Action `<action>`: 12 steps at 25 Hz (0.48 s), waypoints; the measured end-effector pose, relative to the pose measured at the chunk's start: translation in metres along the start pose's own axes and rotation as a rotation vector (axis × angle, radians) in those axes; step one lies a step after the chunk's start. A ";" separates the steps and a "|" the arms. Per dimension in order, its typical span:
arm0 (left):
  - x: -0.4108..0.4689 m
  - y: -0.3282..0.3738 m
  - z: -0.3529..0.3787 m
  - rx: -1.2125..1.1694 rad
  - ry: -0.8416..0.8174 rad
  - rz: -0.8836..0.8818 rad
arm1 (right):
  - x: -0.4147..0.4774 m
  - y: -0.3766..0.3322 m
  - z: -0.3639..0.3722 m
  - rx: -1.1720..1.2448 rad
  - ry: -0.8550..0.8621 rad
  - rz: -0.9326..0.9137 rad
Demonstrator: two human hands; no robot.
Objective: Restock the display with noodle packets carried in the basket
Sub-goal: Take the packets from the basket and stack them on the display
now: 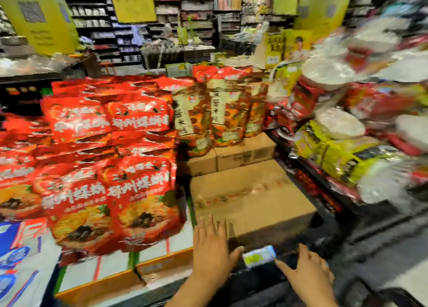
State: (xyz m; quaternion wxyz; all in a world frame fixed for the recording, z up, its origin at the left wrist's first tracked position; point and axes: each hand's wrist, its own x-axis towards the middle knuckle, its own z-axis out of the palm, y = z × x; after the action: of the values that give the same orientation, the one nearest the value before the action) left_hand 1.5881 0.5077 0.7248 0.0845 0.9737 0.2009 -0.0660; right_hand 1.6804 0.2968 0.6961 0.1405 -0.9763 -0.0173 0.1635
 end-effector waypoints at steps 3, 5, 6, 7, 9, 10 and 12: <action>-0.007 0.066 0.014 -0.003 -0.080 0.151 | -0.010 0.079 -0.003 0.053 0.003 0.144; -0.010 0.110 0.026 -0.020 -0.131 0.221 | -0.026 0.129 -0.004 0.082 0.066 0.247; -0.011 0.130 0.035 -0.005 -0.196 0.249 | -0.029 0.156 0.003 0.090 0.100 0.301; -0.012 0.149 0.044 0.017 -0.224 0.280 | -0.039 0.178 0.006 0.103 0.132 0.351; -0.017 0.185 0.061 0.069 -0.237 0.367 | -0.054 0.217 0.014 0.112 0.155 0.413; -0.019 0.201 0.068 0.095 -0.259 0.408 | -0.061 0.233 0.019 0.147 0.158 0.467; -0.019 0.225 0.081 0.159 -0.314 0.472 | -0.075 0.257 0.025 0.215 0.110 0.610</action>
State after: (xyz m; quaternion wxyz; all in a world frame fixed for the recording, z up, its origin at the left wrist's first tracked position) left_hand 1.6537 0.2816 0.6796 0.0510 0.9750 -0.0526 -0.2099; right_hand 1.5983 0.0510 0.6253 0.1881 -0.9235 0.3009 0.1458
